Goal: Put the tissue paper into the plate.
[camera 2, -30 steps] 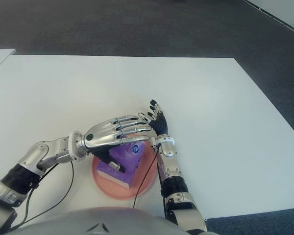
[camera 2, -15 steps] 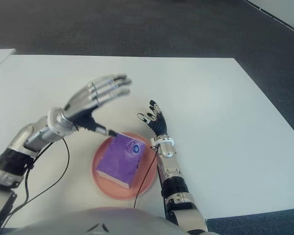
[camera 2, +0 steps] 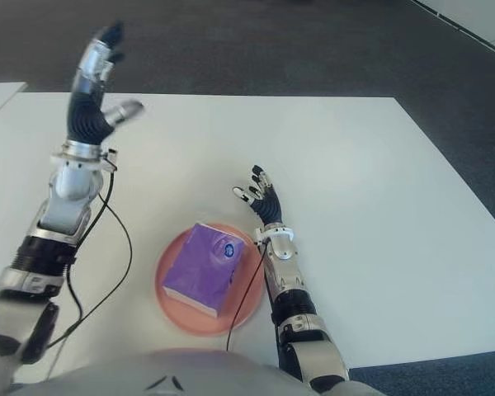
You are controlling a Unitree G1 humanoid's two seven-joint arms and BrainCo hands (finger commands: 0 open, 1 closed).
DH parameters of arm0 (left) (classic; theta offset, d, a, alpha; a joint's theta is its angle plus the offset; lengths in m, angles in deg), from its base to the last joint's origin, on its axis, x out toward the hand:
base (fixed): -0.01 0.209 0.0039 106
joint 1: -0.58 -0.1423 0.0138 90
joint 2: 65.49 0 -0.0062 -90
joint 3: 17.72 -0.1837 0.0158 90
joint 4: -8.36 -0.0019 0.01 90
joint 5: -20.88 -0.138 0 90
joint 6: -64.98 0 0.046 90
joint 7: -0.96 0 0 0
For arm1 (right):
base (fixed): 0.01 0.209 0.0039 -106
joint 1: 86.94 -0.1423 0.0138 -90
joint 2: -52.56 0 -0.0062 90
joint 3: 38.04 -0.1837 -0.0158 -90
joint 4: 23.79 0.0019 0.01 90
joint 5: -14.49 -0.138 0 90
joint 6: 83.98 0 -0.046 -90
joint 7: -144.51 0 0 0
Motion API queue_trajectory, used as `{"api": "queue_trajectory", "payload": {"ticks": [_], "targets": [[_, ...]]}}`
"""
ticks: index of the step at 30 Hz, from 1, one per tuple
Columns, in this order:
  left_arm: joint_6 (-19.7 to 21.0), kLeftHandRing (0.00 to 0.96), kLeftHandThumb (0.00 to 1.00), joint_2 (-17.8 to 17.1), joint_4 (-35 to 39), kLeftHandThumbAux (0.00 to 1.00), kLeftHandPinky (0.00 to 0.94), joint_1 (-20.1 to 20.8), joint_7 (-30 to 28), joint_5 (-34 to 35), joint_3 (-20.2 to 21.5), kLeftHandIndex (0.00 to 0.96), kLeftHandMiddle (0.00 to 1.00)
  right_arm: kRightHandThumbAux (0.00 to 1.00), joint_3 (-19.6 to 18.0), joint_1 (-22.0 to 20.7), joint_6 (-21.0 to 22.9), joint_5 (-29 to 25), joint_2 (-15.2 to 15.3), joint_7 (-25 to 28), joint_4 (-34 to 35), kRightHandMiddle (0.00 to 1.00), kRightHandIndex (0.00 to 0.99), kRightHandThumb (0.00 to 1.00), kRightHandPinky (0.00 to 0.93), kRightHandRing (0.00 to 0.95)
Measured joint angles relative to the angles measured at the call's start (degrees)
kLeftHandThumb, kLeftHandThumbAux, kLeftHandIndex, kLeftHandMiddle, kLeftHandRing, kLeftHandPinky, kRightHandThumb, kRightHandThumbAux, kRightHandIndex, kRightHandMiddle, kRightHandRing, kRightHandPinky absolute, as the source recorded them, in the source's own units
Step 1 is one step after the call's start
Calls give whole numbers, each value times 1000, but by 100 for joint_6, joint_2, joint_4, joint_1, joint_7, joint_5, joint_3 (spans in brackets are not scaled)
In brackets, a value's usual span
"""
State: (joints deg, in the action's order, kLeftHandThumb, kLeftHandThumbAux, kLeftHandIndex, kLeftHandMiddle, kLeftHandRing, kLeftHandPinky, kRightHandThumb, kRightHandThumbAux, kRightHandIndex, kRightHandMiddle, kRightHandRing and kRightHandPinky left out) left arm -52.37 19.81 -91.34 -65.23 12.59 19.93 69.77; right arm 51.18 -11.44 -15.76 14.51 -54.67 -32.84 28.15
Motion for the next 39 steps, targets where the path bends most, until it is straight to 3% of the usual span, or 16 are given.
{"api": "queue_trajectory", "payload": {"ticks": [6,12,29,34,39], "targets": [[845,0,30,570,-316,482,0,-21,112,262,453,0,0,697,-62,-10,-73,-29,-7,23,-96,49,55,13,20,18],[1119,0,34,903,-564,462,0,15,288,173,644,0,0,702,-130,-227,-265,-55,16,98,-464,42,51,16,20,9],[999,0,27,1167,-1594,459,0,186,436,-197,855,0,0,702,-182,-311,-579,-50,55,232,-744,41,50,12,30,12],[1077,0,10,1174,-1595,487,0,16,303,-320,734,0,0,711,-211,-364,-577,-53,56,228,-821,47,55,12,39,18],[1171,0,1,1221,-1505,503,0,-406,-37,-346,553,0,0,718,-224,-359,-574,-55,50,225,-813,49,58,8,47,21]]}}
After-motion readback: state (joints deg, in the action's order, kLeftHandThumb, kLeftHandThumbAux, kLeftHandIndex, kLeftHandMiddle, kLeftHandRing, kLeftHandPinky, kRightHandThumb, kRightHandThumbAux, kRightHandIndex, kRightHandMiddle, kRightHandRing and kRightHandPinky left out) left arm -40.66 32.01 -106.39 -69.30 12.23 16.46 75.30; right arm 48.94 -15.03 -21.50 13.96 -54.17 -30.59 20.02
